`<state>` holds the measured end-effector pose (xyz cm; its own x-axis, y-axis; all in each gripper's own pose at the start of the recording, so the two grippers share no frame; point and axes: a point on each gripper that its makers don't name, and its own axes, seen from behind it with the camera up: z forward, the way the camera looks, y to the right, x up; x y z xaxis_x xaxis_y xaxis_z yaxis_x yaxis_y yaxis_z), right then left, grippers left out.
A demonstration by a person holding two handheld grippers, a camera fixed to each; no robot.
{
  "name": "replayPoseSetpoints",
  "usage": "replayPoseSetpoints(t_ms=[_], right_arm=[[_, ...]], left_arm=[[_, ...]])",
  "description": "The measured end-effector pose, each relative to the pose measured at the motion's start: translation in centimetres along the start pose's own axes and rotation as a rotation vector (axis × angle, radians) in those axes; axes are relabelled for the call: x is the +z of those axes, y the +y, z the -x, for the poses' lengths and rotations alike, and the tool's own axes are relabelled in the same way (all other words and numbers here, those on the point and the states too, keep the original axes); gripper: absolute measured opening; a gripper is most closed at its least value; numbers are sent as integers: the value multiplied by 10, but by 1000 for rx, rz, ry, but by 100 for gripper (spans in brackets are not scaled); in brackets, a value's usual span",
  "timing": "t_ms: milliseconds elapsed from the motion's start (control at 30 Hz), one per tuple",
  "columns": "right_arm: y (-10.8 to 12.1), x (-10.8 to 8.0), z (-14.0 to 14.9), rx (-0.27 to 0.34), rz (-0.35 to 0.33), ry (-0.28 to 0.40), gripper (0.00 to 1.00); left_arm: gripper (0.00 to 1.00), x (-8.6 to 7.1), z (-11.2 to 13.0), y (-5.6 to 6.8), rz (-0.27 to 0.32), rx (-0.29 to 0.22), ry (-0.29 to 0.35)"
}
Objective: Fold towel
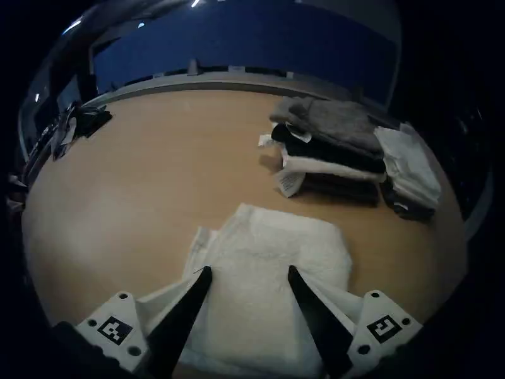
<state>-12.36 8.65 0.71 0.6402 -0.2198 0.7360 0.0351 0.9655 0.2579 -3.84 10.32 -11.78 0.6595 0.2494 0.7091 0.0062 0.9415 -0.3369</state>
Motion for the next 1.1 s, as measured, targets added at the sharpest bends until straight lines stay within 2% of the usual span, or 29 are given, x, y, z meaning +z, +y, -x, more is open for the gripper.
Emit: replayPoseSetpoints(t_ms=[100,267,500,667,867,1100], right_arm=[[0,-7,-5,5,-1,14,95],[-4,-28,-12,6,-9,55,94],[-16,-49,10,-11,-9,52,95],[-21,-51,29,-17,-2,34,95],[-23,-46,48,-22,3,3,95],[-24,-43,53,-8,1,8,95]], left_arm=[[95,0,-2,-1,-2,1,3],[95,0,-6,0,0,0,11],[95,1,-8,5,9,1,18],[95,2,-8,7,13,8,19],[95,1,-8,10,16,14,20],[95,-3,-4,7,12,17,18]])
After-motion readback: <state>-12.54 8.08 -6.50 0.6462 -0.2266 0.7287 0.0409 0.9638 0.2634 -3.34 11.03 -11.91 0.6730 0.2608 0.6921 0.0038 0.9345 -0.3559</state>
